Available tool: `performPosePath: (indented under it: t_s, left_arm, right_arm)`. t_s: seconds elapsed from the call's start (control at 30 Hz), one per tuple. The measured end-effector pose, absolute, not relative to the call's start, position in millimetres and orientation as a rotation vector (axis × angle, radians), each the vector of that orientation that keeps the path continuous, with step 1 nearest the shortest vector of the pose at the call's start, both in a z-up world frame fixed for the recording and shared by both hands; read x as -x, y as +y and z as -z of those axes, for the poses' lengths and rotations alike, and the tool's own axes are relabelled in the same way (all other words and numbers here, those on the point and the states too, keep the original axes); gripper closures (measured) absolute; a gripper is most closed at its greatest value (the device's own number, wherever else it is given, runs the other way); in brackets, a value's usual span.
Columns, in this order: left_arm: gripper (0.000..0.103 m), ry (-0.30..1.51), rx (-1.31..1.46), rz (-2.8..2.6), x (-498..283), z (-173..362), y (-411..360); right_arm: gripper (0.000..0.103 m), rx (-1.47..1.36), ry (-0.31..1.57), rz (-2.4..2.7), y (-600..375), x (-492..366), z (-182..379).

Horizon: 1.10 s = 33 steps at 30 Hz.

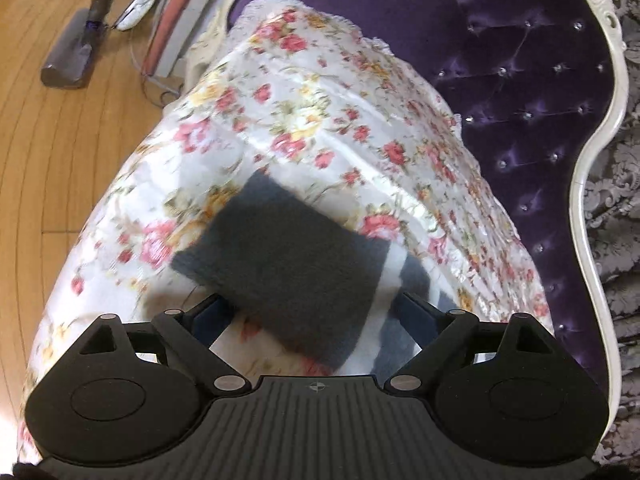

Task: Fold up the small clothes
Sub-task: 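Grasp the cuff of the other sleeve with the left tool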

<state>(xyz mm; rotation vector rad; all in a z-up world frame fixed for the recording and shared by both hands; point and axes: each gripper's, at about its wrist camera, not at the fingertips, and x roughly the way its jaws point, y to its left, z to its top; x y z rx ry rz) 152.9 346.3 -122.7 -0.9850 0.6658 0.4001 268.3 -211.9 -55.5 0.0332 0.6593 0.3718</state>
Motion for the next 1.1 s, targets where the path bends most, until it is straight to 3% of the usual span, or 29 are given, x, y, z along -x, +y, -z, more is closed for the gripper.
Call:
performPosePath:
  t_s: [0.07, 0.1, 0.17, 0.23, 0.27, 0.43, 0.73, 1.1]
  left_arm:
    - [0.03, 0.664, 0.979, -0.404, -157, 120, 348]
    - [0.051, 0.665, 0.968, -0.417, -156, 119, 348]
    - [0.06, 0.649, 0.962, -0.406, -155, 117, 347]
    - [0.079, 0.616, 0.952, -0.391, -152, 114, 345]
    - [0.082, 0.601, 0.943, -0.393, -151, 112, 343]
    - [0.092, 0.546, 0.86, -0.428, -148, 96, 331]
    - [0.095, 0.338, 0.636, -0.398, -126, 27, 300]
    - [0.094, 0.203, 0.431, -0.163, -153, -81, 230]
  right_arm:
    - [0.015, -0.024, 0.664, -0.376, -209, -268, 57]
    - [0.015, -0.02, 0.666, -0.378, -208, -268, 58]
    - [0.015, -0.013, 0.668, -0.381, -206, -269, 59]
    - [0.015, -0.009, 0.667, -0.384, -204, -269, 59]
    - [0.015, -0.008, 0.666, -0.387, -204, -268, 58]
    - [0.015, -0.005, 0.667, -0.389, -203, -266, 57]
    - [0.015, -0.022, 0.681, -0.375, -207, -270, 57]
    - [0.015, -0.045, 0.675, -0.389, -208, -266, 52]
